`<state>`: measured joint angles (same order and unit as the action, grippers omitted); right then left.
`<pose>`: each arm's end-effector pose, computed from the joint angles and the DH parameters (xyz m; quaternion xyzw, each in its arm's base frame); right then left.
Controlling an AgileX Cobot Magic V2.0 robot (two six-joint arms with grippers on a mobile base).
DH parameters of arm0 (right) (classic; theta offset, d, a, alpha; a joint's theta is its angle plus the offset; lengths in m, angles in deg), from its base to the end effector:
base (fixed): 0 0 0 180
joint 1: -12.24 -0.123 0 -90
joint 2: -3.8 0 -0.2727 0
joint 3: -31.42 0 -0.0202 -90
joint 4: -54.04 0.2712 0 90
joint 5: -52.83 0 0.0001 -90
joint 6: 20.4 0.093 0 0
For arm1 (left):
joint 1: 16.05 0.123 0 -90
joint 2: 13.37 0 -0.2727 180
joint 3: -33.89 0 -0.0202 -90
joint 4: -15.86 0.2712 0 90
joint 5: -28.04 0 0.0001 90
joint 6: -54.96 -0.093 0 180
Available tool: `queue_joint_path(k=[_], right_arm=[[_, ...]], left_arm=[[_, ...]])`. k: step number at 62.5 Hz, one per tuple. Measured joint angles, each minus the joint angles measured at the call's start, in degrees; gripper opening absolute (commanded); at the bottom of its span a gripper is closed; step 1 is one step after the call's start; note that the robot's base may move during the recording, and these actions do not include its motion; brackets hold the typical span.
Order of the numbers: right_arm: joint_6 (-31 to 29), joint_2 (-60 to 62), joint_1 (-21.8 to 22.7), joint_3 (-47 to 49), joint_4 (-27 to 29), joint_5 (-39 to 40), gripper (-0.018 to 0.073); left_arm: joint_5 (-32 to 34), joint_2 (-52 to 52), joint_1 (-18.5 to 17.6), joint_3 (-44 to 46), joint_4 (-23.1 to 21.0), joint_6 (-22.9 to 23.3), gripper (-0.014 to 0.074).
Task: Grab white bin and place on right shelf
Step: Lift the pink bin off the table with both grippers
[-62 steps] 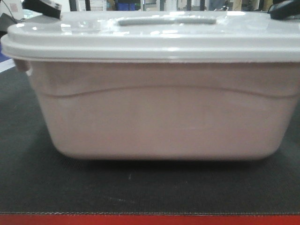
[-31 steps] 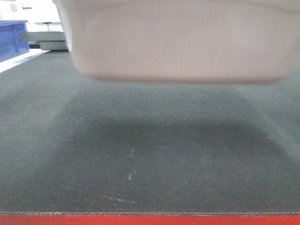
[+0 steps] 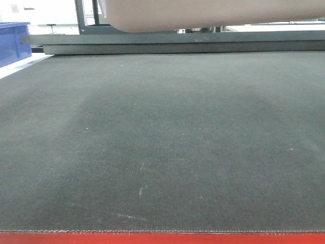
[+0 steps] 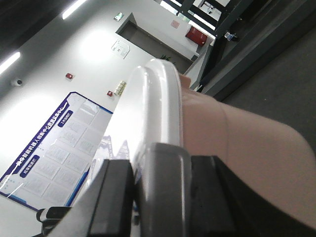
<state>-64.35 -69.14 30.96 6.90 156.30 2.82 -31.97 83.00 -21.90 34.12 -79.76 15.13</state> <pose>0.2617 -0.0151 0.3758 0.1741 0.6563 0.5174 0.5208 0.3390 -0.1154 0.3880 0.0433 0.6948 -0.6331 0.3385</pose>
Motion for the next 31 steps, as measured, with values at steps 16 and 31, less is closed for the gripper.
queue_joint_path(k=[16, 31], right_arm=[[0.12, 0.0, 0.0, 0.0, 0.0, 0.0, 0.0057], [0.12, 0.0, 0.0, 0.0, 0.0, 0.0, 0.0057]], left_arm=[[0.0, 0.0, 0.0, 0.09, 0.0, 0.02, -0.0127], [0.0, 0.0, 0.0, 0.09, 0.0, 0.02, -0.0127]])
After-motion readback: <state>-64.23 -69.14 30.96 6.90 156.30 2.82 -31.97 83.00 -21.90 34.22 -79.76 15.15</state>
